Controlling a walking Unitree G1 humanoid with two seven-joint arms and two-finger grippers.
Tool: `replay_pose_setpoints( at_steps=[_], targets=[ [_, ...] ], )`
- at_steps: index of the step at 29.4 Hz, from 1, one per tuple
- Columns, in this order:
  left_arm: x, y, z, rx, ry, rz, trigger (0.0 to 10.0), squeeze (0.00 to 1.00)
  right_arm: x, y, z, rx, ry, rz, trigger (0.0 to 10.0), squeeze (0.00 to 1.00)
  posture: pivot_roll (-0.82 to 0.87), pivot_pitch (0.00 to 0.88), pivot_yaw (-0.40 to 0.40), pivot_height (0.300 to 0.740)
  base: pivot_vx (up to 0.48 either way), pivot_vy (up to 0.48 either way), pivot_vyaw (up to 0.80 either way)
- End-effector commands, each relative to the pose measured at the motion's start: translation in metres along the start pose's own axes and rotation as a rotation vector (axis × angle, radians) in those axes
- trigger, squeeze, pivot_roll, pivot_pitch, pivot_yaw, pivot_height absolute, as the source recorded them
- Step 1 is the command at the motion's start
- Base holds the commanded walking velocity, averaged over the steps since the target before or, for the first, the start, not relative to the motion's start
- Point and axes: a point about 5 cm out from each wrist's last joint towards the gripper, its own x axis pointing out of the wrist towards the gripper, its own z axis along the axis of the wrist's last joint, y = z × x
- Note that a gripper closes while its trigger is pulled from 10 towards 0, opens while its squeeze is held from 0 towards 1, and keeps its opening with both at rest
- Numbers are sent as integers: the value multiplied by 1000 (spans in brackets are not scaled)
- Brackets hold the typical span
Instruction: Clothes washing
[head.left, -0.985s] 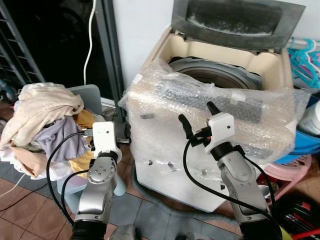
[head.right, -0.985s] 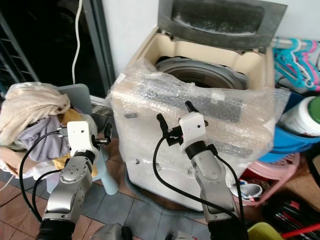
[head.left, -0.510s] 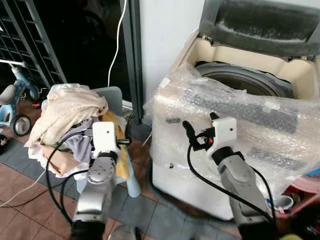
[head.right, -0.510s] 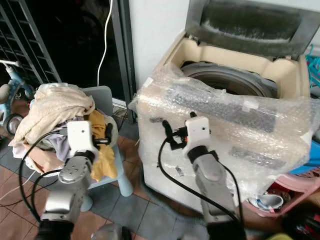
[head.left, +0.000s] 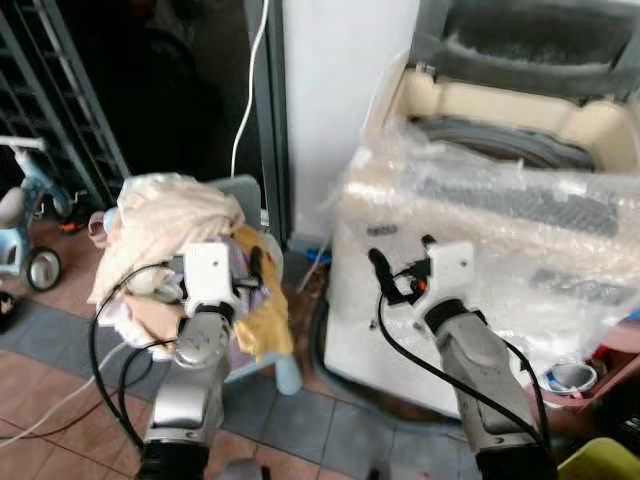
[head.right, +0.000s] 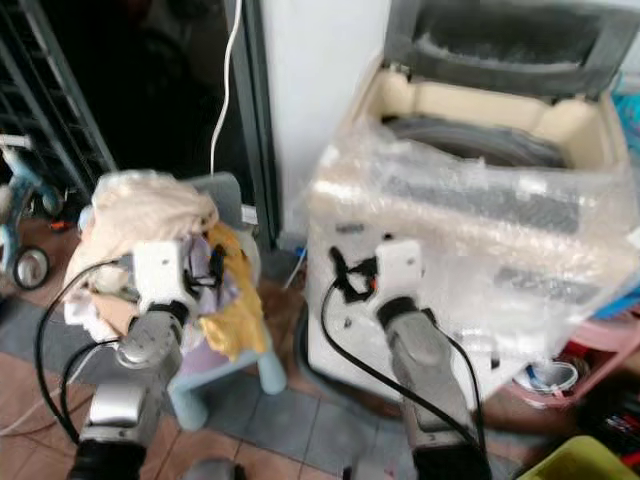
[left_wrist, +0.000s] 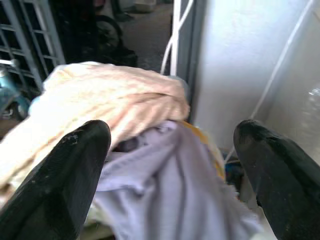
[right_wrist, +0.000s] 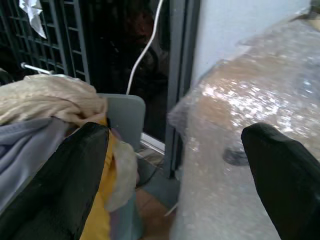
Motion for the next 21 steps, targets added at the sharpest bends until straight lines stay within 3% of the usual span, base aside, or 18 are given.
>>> replay_pose_setpoints(
  at_steps=[1, 13, 21],
  targets=[
    [0, -5, 4, -2, -17, -8, 10000, 0, 0, -7, 5, -31, -13, -16, 10000, 0, -36, 0, 16, 740, 0, 0, 800],
    [1, 4, 4, 36, -28, 22, 10000, 0, -2, -11, -2, -9, 8, -29, 10000, 0, -36, 0, 17, 740, 0, 0, 800],
    [-5, 29, 2, 91, -57, 85, 10000, 0, -6, -41, -7, -30, 33, -187, 10000, 0, -29, 0, 13, 740, 0, 0, 800]
  ],
)
